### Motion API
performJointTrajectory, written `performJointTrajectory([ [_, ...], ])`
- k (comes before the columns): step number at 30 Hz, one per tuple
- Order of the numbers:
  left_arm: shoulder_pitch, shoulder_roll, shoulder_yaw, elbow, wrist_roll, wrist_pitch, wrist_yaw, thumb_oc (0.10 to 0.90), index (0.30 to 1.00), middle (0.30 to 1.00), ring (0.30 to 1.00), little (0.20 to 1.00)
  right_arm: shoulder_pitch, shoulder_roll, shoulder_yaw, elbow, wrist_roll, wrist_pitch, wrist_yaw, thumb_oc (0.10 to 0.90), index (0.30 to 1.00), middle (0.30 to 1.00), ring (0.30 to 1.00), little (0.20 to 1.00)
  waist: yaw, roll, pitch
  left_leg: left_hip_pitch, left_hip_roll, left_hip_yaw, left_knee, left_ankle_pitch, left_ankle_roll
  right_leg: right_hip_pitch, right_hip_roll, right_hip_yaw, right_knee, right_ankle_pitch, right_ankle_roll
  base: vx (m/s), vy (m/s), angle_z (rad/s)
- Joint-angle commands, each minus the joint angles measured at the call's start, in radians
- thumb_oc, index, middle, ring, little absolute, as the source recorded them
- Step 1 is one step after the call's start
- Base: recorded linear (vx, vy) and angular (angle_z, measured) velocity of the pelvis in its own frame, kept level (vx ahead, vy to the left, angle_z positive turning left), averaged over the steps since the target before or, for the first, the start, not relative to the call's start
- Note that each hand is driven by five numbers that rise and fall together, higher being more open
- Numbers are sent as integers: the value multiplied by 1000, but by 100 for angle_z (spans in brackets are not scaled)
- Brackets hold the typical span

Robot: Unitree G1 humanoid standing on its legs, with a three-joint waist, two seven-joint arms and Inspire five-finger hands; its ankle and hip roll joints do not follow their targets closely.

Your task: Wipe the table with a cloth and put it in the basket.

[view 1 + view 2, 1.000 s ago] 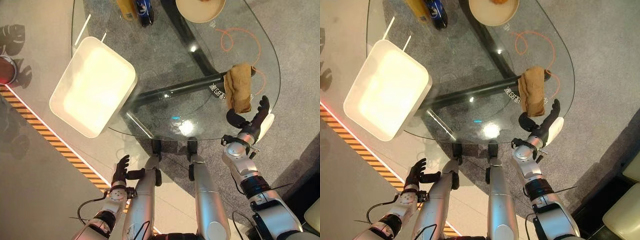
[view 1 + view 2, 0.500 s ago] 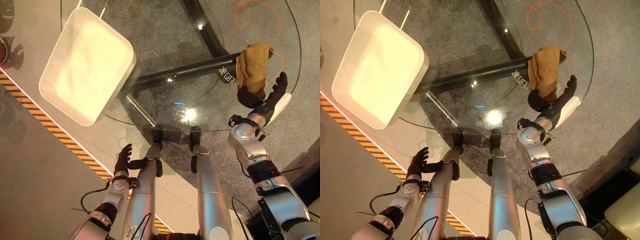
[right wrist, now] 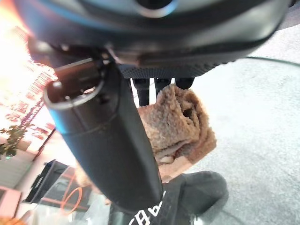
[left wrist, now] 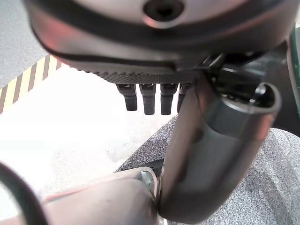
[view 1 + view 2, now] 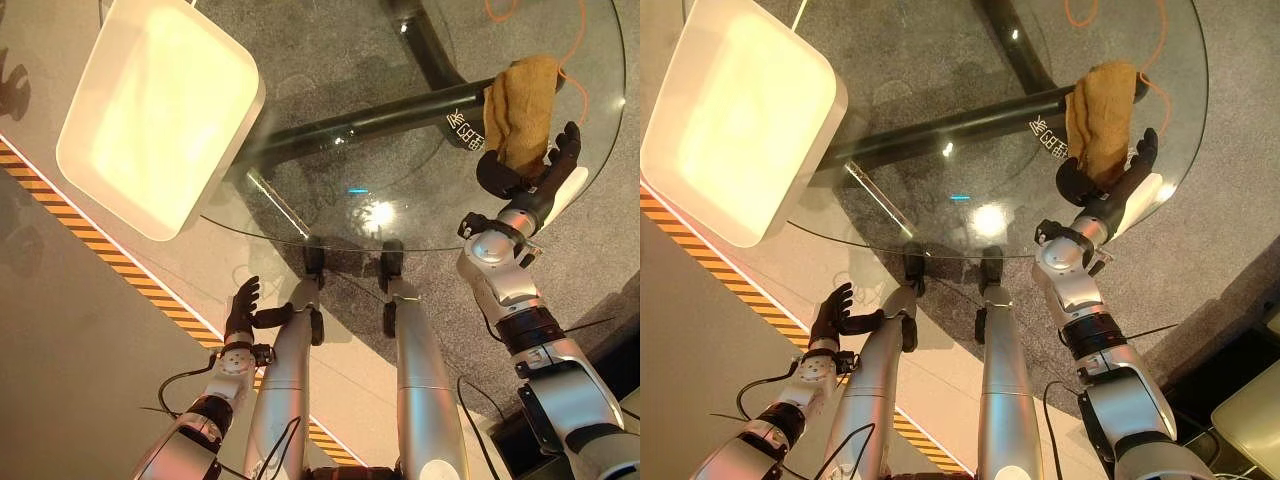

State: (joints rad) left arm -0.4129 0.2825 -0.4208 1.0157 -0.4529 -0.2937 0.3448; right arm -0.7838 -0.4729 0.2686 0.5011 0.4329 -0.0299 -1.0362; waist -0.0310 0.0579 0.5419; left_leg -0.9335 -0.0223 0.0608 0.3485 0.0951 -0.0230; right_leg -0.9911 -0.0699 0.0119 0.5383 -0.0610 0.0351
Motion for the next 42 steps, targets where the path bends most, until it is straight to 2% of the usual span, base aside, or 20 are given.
performJointTrajectory([
  [1, 74, -43, -20, 93, -6, 2, 43, 800, 900, 900, 900, 900, -15, -80, -4, -22, 40, -45, -23, 800, 900, 900, 900, 900, -4, 16, -22, -56, -50, -30, 127, -108, 16, -21, 40, -39, -89, 94, -6, 0, 0, 0],
  [8, 57, -41, -26, 102, -22, -11, 30, 800, 900, 900, 900, 900, -72, -107, 22, 63, 93, -11, 32, 800, 900, 900, 900, 900, 7, 15, -22, -87, -52, -34, 131, -109, 13, -50, 38, -47, -85, 96, -5, 0, 0, 0],
  [10, 56, -41, -28, 108, -26, -20, 23, 800, 900, 900, 900, 900, -82, -110, 28, 90, 120, -2, 50, 720, 832, 832, 832, 820, 10, 13, -22, -92, -54, -38, 132, -108, 12, -55, 39, -48, -83, 97, -5, 4, 2, 2],
  [12, 53, -41, -31, 115, -30, -30, 21, 800, 900, 900, 900, 900, -99, -118, 36, 118, 135, 6, 56, 383, 542, 542, 542, 483, 14, 10, -22, -96, -56, -41, 134, -109, 12, -58, 39, -49, -83, 98, -5, 8, 1, 4],
  [13, 51, -41, -30, 121, -32, -35, 19, 800, 900, 900, 900, 900, -109, -123, 38, 138, 147, 10, 66, 105, 305, 305, 305, 205, 16, 8, -22, -97, -57, -44, 133, -110, 11, -58, 38, -50, -84, 97, -4, 4, -5, 4],
  [20, 37, -39, -28, 137, -39, -48, 6, 800, 900, 900, 900, 900, -160, -146, 68, 233, 170, 83, 124, 100, 300, 300, 300, 200, 25, 2, -22, -107, -62, -53, 136, -111, 7, -66, 39, -54, -84, 99, -3, 0, 0, 0],
  [26, 27, -44, -26, 140, -48, -50, -7, 800, 900, 900, 900, 900, -207, -151, 94, 375, 231, 146, 247, 100, 300, 300, 300, 200, 38, 7, -22, -121, -65, -57, 138, -110, 9, -79, 38, -54, -83, 106, 1, 8, 10, 1],
  [27, 23, -47, -32, 104, -46, -13, 10, 800, 900, 900, 900, 900, -213, -151, 95, 399, 230, 155, 273, 100, 300, 300, 300, 200, 43, 12, -22, -126, -67, -56, 145, -111, 14, -83, 37, -55, -78, 106, 2, 32, 29, 3],
  [32, -1, -48, -51, -7, -55, 95, 69, 800, 900, 900, 900, 900, -243, -153, 89, 425, 241, 186, 324, 100, 300, 300, 300, 200, 54, 21, -22, -129, -75, -62, 140, -109, 21, -84, 39, -55, -82, 109, 8, -4, 16, 4],
  [37, -56, -48, -43, -22, -81, 159, 86, 800, 900, 900, 900, 900, -260, -138, 99, 454, 241, 162, 360, 100, 300, 300, 300, 200, 51, 18, -22, -135, -76, -61, 145, -109, 23, -87, 43, -52, -74, 105, 10, 7, 37, 0],
  [40, -92, -49, -34, -17, -109, 187, 86, 800, 900, 900, 900, 900, -268, -129, 117, 416, 208, 83, 335, 100, 300, 300, 300, 200, 41, 17, -22, -138, -76, -62, 153, -111, 20, -93, 47, -41, -58, 100, 16, 16, 93, -4],
  [42, -100, -48, -30, -15, -121, 190, 86, 800, 900, 900, 900, 900, -269, -124, 124, 349, 192, 45, 275, 100, 300, 300, 300, 200, 35, 14, -22, -135, -77, -63, 152, -113, 18, -91, 51, -34, -58, 98, 19, 3, 58, -3],
])
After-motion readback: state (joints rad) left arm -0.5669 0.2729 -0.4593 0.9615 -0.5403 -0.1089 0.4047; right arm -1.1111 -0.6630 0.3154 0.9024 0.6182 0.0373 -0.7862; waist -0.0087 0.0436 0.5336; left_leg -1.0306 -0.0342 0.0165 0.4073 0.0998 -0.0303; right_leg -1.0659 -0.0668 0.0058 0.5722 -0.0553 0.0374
